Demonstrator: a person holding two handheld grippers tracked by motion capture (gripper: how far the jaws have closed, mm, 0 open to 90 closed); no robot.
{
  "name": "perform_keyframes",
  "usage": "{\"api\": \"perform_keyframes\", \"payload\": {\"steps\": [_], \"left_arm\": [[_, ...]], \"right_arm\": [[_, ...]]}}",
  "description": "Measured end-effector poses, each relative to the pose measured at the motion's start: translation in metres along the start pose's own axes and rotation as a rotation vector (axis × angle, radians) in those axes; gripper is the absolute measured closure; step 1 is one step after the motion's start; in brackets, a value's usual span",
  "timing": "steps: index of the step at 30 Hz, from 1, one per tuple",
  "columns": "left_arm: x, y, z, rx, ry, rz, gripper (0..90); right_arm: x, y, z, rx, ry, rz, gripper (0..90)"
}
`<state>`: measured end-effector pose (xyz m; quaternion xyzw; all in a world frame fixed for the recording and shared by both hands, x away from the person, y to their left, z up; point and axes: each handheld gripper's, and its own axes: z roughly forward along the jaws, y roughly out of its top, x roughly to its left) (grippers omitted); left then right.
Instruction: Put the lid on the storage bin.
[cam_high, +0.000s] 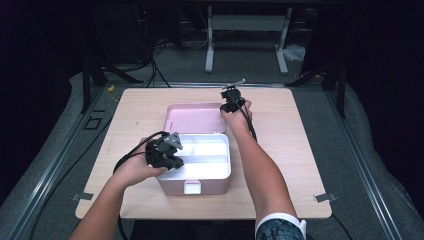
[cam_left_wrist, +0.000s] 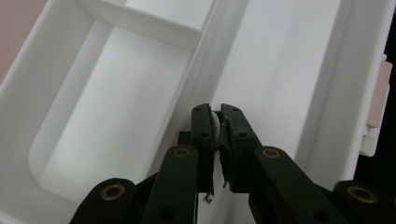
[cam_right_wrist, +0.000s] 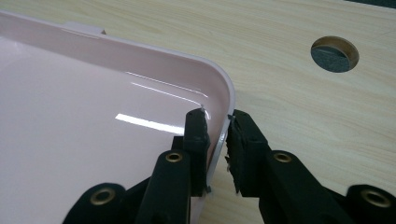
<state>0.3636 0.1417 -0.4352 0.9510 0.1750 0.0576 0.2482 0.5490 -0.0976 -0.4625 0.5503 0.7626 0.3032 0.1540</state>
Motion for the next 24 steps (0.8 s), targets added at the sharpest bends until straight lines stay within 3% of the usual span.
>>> {"api": "perform_keyframes", "payload": {"steps": [4, 10, 24], "left_arm": [[0.0, 0.0, 0.0, 0.004, 0.0, 0.004, 84.0], [0.0, 0.0, 0.0, 0.004, -0.001, 0.004, 84.0], [-0.001, 0.0, 0.0, 0.004, 0.008, 0.006, 84.0]], "right_arm": [[0.002, 0.001, -0.001, 0.002, -0.018, -0.006, 77.9], [0.001, 0.002, -0.004, -0.001, 0.001, 0.002, 78.4], [0.003, 0.005, -0.013, -0.063, -0.012, 0.006, 79.7]]}}
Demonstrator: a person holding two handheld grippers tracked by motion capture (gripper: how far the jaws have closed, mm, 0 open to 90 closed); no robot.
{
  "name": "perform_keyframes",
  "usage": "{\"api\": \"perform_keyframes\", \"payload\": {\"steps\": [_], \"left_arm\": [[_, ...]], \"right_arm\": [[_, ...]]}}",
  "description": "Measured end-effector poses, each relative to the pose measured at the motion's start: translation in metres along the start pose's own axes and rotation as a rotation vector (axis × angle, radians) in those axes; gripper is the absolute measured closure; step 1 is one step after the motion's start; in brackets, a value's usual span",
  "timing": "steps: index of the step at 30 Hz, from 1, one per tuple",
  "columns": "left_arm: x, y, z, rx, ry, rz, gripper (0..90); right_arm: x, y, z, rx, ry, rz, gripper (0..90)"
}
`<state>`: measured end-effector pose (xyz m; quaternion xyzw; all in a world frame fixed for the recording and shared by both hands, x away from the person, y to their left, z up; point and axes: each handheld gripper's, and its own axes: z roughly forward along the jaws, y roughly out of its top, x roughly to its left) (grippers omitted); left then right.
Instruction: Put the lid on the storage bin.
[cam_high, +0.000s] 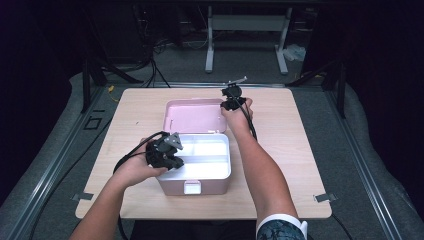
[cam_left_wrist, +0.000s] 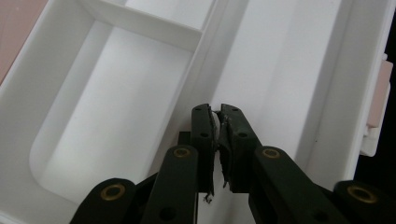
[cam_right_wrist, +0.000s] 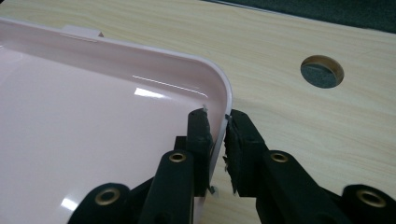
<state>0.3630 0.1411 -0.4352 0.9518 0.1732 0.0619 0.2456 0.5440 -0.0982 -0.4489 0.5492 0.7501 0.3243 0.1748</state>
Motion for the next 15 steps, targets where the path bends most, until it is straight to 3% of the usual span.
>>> {"api": "perform_keyframes", "payload": {"steps": [12, 15], "left_arm": [[0.0, 0.0, 0.0, -0.001, -0.007, -0.002, 84.2], [0.0, 0.0, 0.0, 0.003, -0.004, -0.001, 84.6]], "right_arm": [[0.003, 0.005, -0.026, -0.079, -0.01, -0.023, 80.9], [0.005, 0.007, -0.046, -0.109, 0.011, -0.033, 82.3]]}}
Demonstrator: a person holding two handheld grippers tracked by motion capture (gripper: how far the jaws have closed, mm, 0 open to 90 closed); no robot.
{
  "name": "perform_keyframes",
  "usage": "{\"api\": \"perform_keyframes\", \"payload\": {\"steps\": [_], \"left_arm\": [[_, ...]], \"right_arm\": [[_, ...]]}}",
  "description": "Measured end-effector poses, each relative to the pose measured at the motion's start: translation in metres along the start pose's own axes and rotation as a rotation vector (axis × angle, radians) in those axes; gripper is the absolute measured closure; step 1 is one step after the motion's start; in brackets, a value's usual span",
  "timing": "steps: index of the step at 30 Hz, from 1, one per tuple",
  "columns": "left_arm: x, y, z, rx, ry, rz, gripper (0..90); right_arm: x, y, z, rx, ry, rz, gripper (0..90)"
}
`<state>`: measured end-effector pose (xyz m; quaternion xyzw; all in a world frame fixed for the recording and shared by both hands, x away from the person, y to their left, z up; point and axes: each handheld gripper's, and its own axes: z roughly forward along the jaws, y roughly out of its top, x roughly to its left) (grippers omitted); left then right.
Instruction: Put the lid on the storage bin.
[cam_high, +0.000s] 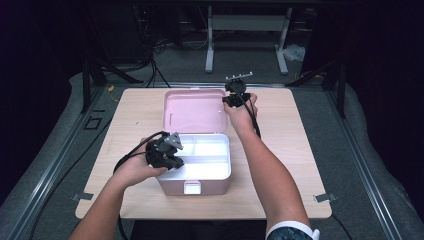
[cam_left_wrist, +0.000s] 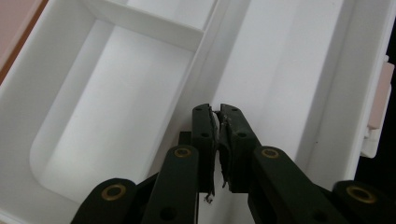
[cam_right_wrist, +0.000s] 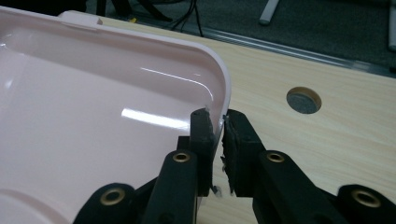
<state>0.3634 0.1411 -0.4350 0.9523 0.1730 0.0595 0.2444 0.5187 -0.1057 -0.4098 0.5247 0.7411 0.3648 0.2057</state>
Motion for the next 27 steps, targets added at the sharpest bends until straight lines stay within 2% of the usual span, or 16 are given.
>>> {"api": "perform_keyframes", "payload": {"steps": [6, 7, 8, 12, 14, 16, 19, 23, 25, 26, 27], "left_arm": [[0.0, 0.001, 0.0, 0.008, 0.005, 0.007, 85.2], [0.0, 0.001, 0.0, 0.008, 0.005, 0.007, 85.2], [0.0, 0.001, 0.0, 0.007, 0.005, 0.006, 85.2], [0.0, 0.001, 0.0, 0.01, 0.006, 0.008, 85.2], [0.0, 0.001, 0.0, 0.011, 0.007, 0.006, 85.2], [-0.001, 0.002, 0.0, 0.014, 0.01, 0.012, 85.3], [-0.003, 0.002, 0.0, 0.009, 0.016, 0.014, 85.8], [-0.004, 0.002, 0.0, 0.01, 0.018, 0.005, 86.1], [-0.005, 0.001, 0.0, 0.008, 0.024, 0.011, 86.1], [-0.005, 0.001, 0.0, 0.003, 0.03, 0.012, 86.2], [-0.006, 0.0, 0.0, 0.001, 0.034, 0.014, 86.2]], "right_arm": [[0.005, -0.003, -0.027, -0.095, 0.015, -0.004, 83.8], [0.005, -0.003, -0.027, -0.095, 0.015, -0.004, 83.8], [0.008, -0.006, -0.038, -0.128, 0.017, -0.017, 84.1], [0.016, -0.014, -0.059, -0.197, 0.007, -0.058, 84.7], [0.019, -0.021, -0.069, -0.243, 0.016, -0.056, 85.5], [0.019, -0.024, -0.073, -0.256, 0.027, -0.053, 85.7], [0.021, -0.038, -0.086, -0.32, 0.057, -0.04, 86.5], [0.027, -0.059, -0.105, -0.388, 0.068, -0.054, 87.0], [0.033, -0.07, -0.115, -0.409, 0.053, -0.091, 87.1], [0.039, -0.079, -0.124, -0.417, 0.039, -0.129, 87.0], [0.039, -0.079, -0.124, -0.417, 0.039, -0.129, 87.0]]}}
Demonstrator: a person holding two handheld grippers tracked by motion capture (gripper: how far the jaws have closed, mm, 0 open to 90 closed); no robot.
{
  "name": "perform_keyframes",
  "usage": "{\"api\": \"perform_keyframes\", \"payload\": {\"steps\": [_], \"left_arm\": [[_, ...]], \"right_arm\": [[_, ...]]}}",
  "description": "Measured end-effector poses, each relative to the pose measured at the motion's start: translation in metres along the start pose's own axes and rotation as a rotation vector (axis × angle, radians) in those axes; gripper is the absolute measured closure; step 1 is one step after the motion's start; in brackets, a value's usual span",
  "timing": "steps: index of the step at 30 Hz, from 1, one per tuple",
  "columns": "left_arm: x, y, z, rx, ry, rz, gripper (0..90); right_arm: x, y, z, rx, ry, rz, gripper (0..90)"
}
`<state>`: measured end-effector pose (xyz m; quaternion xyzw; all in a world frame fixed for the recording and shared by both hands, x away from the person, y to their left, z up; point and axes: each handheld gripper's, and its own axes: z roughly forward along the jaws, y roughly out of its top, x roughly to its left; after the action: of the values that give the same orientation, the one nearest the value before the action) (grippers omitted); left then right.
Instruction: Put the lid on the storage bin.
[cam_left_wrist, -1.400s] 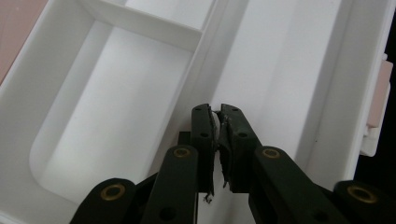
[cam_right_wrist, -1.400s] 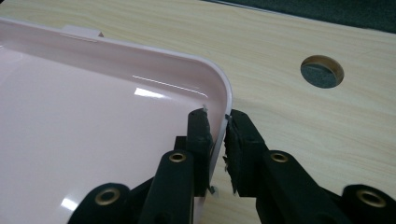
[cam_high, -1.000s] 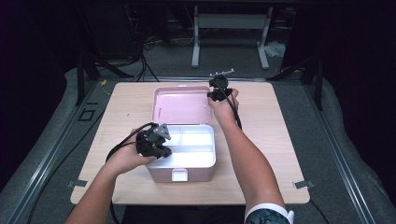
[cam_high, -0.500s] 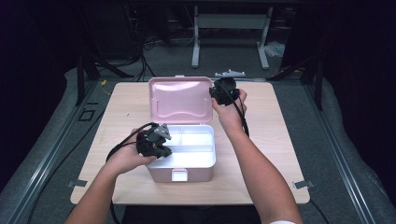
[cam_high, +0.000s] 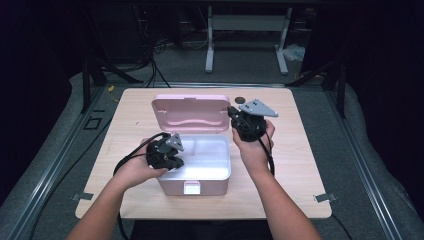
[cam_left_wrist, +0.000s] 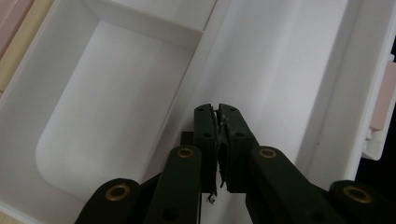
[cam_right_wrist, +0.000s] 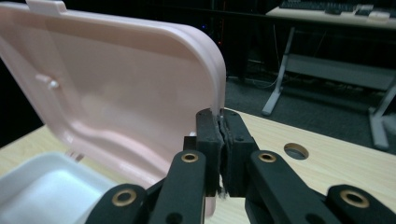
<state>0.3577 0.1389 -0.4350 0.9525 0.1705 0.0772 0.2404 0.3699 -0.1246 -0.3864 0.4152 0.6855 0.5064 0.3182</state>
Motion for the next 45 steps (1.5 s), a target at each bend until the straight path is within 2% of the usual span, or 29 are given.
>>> {"api": "perform_keyframes", "payload": {"steps": [6, 10, 14, 15, 18, 21, 22, 24, 26, 28, 29, 32, 36, 39, 41, 45], "left_arm": [[0.001, -0.002, 0.0, -0.011, 0.0, -0.009, 86.1], [0.0, -0.001, -0.001, -0.008, 0.002, -0.012, 86.0], [0.002, -0.004, -0.006, -0.014, -0.029, -0.023, 83.8], [0.002, -0.004, -0.008, -0.022, -0.026, -0.027, 83.8], [0.003, -0.011, -0.029, -0.1, -0.023, -0.066, 85.1], [0.005, -0.022, -0.051, -0.15, -0.023, -0.091, 85.7], [0.007, -0.027, -0.058, -0.161, -0.014, -0.112, 85.6], [0.015, -0.038, -0.071, -0.172, 0.008, -0.163, 86.2], [0.027, -0.046, -0.082, -0.181, 0.051, -0.223, 89.0], [0.039, -0.048, -0.089, -0.18, 0.081, -0.255, 90.0], [0.045, -0.047, -0.092, -0.182, 0.081, -0.263, 90.0], [0.058, -0.039, -0.103, -0.2, 0.081, -0.256, 90.0], [0.071, -0.023, -0.119, -0.251, 0.096, -0.258, 90.0], [0.068, -0.012, -0.123, -0.257, 0.09, -0.225, 90.0], [0.066, -0.009, -0.123, -0.25, 0.087, -0.207, 90.0], [0.061, -0.009, -0.118, -0.242, 0.046, -0.189, 90.0]], "right_arm": [[0.008, -0.007, -0.017, 0.015, 0.01, -0.044, 86.5], [0.007, -0.008, -0.019, 0.021, 0.018, -0.041, 86.2], [0.008, -0.009, -0.022, 0.026, 0.027, -0.04, 85.8], [0.008, -0.01, -0.022, 0.024, 0.033, -0.039, 85.7], [0.008, -0.013, -0.027, 0.031, 0.047, -0.031, 85.2], [0.01, -0.016, -0.031, 0.037, 0.058, -0.034, 84.8], [0.01, -0.017, -0.033, 0.039, 0.062, -0.034, 84.7], [0.01, -0.02, -0.035, 0.038, 0.072, -0.033, 84.4], [0.01, -0.023, -0.038, 0.039, 0.082, -0.035, 84.1], [0.01, -0.025, -0.04, 0.043, 0.092, -0.037, 83.8], [0.01, -0.025, -0.041, 0.047, 0.096, -0.042, 83.7], [0.01, -0.029, -0.045, 0.052, 0.117, -0.034, 83.5], [0.007, -0.032, -0.053, 0.056, 0.145, -0.025, 82.6], [0.003, -0.036, -0.06, 0.055, 0.169, -0.01, 81.3], [0.0, -0.038, -0.064, 0.056, 0.169, -0.007, 81.3], [-0.004, -0.039, -0.073, 0.044, 0.163, -0.004, 80.8]]}}
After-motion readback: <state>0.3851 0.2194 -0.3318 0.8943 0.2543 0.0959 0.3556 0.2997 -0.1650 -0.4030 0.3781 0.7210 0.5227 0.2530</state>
